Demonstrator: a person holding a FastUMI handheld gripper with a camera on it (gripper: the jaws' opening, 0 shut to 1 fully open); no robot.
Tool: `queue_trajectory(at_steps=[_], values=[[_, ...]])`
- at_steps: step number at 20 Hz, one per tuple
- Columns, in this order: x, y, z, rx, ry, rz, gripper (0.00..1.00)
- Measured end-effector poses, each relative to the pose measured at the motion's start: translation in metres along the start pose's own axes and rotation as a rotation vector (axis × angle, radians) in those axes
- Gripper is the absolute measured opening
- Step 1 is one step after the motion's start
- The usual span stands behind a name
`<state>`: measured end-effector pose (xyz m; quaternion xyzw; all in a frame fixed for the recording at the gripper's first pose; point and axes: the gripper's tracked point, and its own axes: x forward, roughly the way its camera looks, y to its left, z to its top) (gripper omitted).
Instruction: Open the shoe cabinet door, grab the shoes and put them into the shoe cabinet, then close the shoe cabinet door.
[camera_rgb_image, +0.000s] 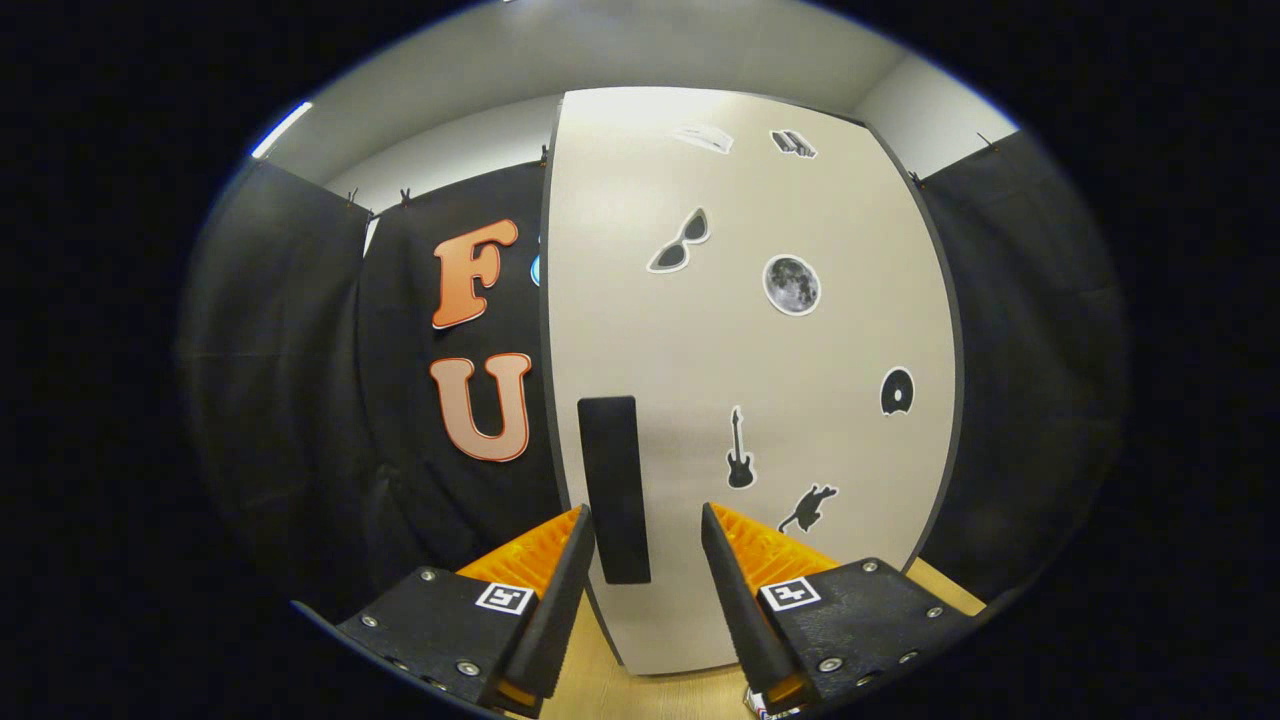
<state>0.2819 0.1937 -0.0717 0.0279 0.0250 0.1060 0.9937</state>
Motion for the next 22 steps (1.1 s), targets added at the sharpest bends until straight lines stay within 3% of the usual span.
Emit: queue_trajectory(at_steps=[4, 8, 9, 11, 17, 22], values=[[0.036, 0.001, -0.013, -0.045, 0.047, -0.039, 0.68], [0.054, 0.008, -0.03, 0.01, 0.093, -0.028, 0.64], [0.051, 0.011, -0.03, 0.023, 0.083, -0.027, 0.48], [0.046, 0.01, -0.026, -0.029, 0.067, -0.025, 0.33], [-0.04, -0.016, -0.025, -0.008, 0.039, 0.14, 0.24], [-0.114, -0.09, -0.02, 0.023, 0.001, 0.063, 0.24]])
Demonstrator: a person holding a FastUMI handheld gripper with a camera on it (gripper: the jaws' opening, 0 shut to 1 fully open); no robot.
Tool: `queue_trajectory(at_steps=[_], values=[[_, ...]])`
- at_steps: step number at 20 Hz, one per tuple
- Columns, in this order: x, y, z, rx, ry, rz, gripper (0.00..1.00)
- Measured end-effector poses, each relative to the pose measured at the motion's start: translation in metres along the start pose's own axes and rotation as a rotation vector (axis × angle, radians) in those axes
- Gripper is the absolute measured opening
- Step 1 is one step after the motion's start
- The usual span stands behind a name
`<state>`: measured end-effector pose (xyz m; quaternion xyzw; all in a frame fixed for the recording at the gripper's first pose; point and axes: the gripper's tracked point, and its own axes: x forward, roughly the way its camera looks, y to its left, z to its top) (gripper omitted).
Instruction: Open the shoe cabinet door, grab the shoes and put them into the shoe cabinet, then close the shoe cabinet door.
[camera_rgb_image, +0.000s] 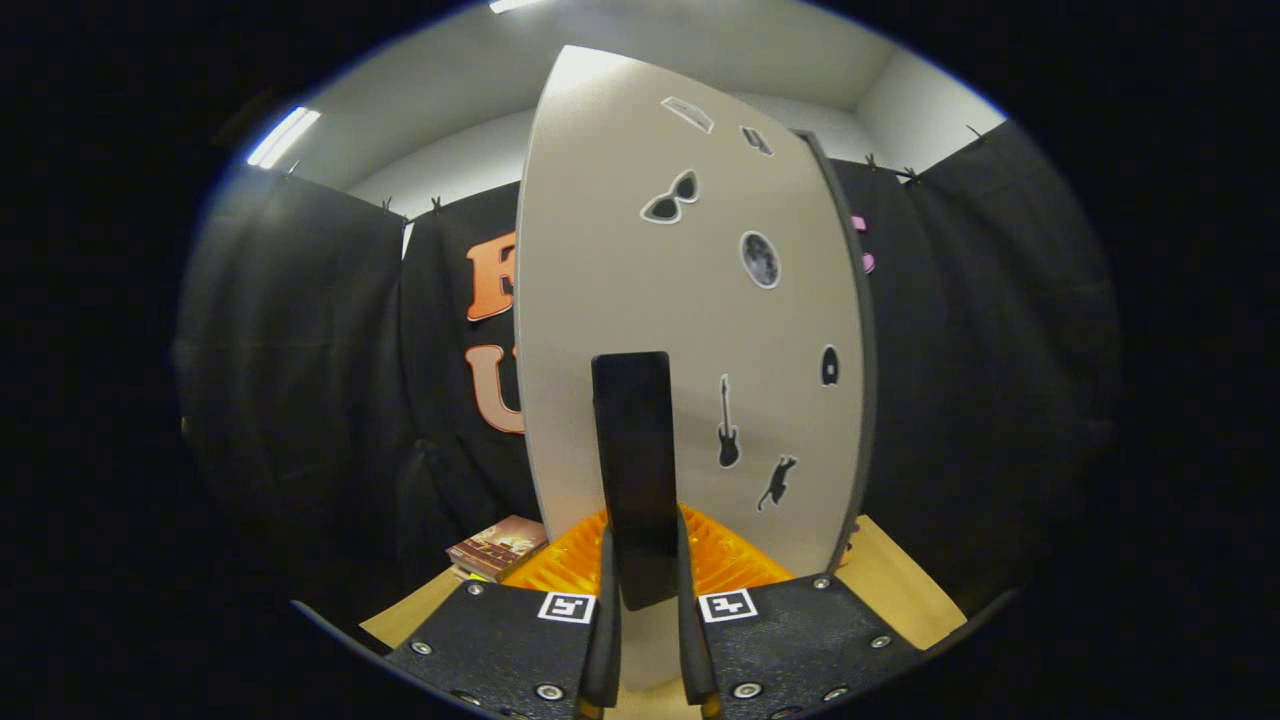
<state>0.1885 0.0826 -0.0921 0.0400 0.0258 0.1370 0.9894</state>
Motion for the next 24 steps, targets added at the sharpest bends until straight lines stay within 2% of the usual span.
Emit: queue_trajectory(at_steps=[4, 8, 12, 14, 15, 19, 21, 24], values=[[-0.03, -0.049, 0.001, 0.03, -0.016, -0.147, 0.23], [-0.061, -0.113, 0.002, -0.035, -0.006, -0.344, 0.23], [-0.09, -0.165, 0.012, -0.062, -0.029, -0.481, 0.22], [-0.103, -0.185, 0.013, -0.042, -0.039, -0.543, 0.17], [-0.109, -0.192, 0.012, -0.029, -0.044, -0.563, 0.13], [-0.137, -0.199, 0.003, -0.039, -0.039, -0.63, 0.12], [-0.146, -0.19, -0.005, -0.056, -0.028, -0.626, 0.12], [-0.145, -0.164, -0.022, -0.061, -0.002, -0.577, 0.12]])
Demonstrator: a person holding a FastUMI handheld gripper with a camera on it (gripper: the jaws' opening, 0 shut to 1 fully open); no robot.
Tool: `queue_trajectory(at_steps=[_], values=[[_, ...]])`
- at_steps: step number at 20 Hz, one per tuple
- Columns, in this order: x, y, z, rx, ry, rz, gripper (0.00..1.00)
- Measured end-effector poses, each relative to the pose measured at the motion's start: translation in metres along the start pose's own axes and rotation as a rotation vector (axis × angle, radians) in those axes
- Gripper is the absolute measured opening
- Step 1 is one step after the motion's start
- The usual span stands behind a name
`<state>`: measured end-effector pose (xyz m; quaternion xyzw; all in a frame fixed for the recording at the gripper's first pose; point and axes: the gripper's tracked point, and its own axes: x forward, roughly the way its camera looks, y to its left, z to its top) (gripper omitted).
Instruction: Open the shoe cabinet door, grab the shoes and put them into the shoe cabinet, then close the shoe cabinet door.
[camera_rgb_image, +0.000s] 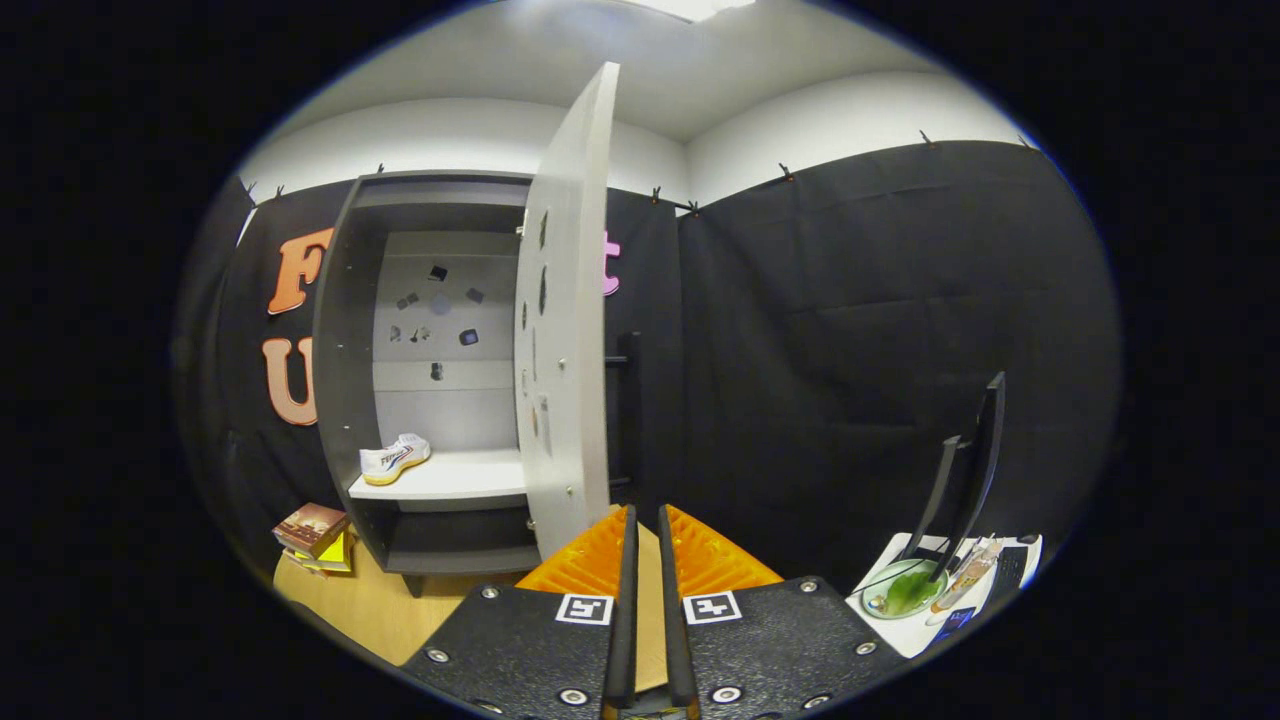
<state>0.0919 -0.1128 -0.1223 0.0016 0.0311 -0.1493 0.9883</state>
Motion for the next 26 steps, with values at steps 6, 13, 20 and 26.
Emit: queue_trajectory(at_steps=[6, 13, 20, 26], values=[[-0.001, 0.05, -0.049, -0.043, 0.085, 0.128, 0.12], [0.018, 0.102, -0.135, -0.052, 0.231, 0.238, 0.12], [0.037, 0.142, -0.249, -0.074, 0.463, 0.295, 0.17], [0.048, 0.178, -0.339, -0.147, 0.634, 0.384, 0.33]])
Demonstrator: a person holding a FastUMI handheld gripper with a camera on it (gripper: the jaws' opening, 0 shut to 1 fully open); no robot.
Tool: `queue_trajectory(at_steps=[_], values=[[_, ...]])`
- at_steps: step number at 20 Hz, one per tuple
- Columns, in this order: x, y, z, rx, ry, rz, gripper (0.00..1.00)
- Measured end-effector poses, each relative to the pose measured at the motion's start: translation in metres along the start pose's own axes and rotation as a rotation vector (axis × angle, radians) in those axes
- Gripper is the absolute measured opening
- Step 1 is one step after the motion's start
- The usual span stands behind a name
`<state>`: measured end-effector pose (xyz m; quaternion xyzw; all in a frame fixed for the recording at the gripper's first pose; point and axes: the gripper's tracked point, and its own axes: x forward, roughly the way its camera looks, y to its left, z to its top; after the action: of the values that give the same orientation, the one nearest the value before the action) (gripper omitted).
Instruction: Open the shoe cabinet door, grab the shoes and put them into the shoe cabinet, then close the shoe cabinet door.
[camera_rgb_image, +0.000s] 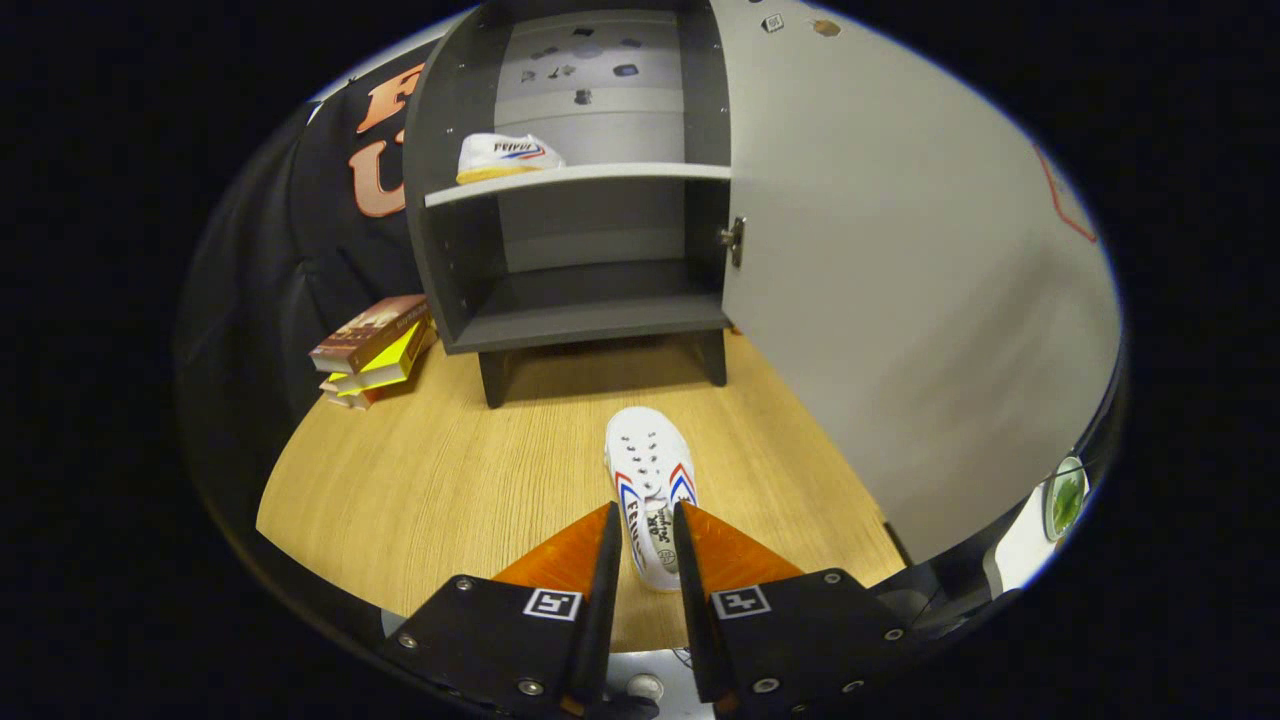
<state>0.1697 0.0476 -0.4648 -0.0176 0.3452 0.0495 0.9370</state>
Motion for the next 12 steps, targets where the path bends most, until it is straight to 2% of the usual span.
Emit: queue_trajectory(at_steps=[1, 4, 8, 12], values=[[0.012, 0.005, -0.012, -0.019, 0.041, 0.009, 0.39], [0.039, 0.012, -0.038, -0.062, 0.143, 0.021, 0.42], [0.069, 0.022, -0.032, -0.105, 0.169, 0.032, 0.42], [0.086, 0.02, -0.009, -0.179, 0.122, 0.012, 0.43]])
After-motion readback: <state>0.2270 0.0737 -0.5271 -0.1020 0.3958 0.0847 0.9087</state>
